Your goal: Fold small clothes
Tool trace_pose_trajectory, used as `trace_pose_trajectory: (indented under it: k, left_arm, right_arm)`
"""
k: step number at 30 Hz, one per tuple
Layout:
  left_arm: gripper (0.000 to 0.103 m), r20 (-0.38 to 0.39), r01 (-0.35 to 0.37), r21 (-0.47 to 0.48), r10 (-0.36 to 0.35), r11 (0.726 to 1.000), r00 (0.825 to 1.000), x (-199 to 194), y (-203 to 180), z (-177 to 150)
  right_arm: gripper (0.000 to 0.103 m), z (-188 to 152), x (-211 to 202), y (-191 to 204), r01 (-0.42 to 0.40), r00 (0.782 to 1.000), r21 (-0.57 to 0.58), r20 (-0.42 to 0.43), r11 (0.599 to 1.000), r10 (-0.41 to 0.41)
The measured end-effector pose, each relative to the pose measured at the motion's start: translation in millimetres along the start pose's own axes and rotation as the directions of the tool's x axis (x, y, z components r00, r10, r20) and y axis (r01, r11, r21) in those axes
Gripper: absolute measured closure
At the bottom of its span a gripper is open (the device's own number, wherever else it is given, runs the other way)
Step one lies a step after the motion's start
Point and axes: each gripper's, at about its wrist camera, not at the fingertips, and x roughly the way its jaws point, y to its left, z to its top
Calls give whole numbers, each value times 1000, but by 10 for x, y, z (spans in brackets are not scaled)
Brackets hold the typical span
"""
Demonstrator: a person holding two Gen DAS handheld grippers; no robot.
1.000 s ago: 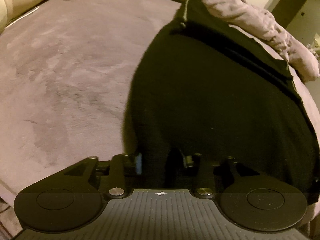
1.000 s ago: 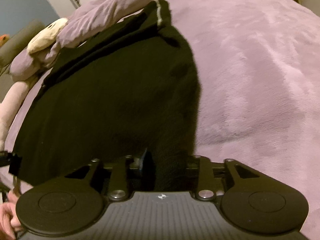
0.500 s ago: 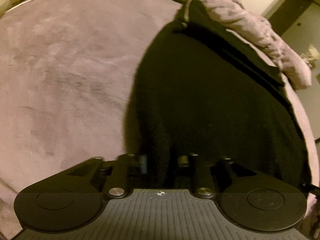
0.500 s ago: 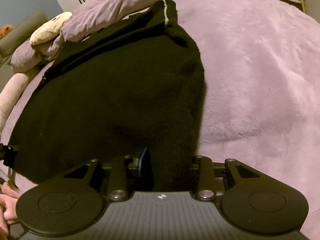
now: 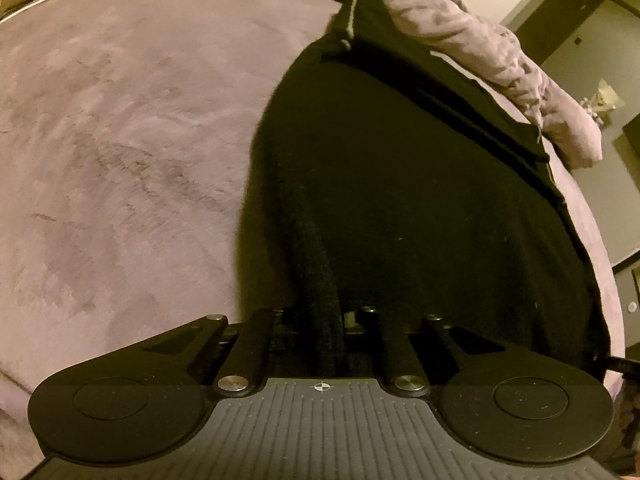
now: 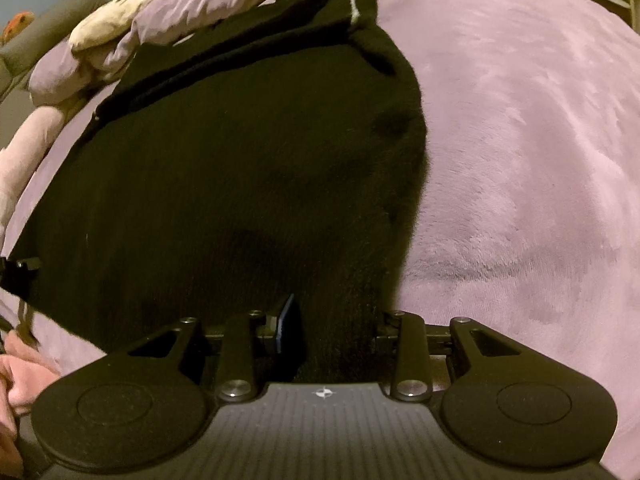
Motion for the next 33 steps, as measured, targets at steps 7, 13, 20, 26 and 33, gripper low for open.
trace_pose_trajectory:
  k: [7,13,20,26,33]
  left_arm:
    - [92,1,-7,-22,7,1000,1000,-21,-61,49]
    - [92,20,60,74,-61,996,998,-176,-386,282]
    - [92,96,162,-3,-161,987,982,-222,-503,853]
    - [92,195,203,-68,-187,977,963,-150,-498,1484]
    - [92,252,189,-110,-157,976,955,166,-509,2181]
  right_arm:
    - [93,25,-43,-4,-7,1000,3,-25,1000,7]
    - [93,217,-231,10,-139,990,39,-15,990,139]
    - [94,694,-311,-169,-380,924,262,156,887,350]
    - [94,1220,-170,-242,-446,891,341,256,827,375]
    - [94,1924,156,-388,-445,883,394,343,804,321]
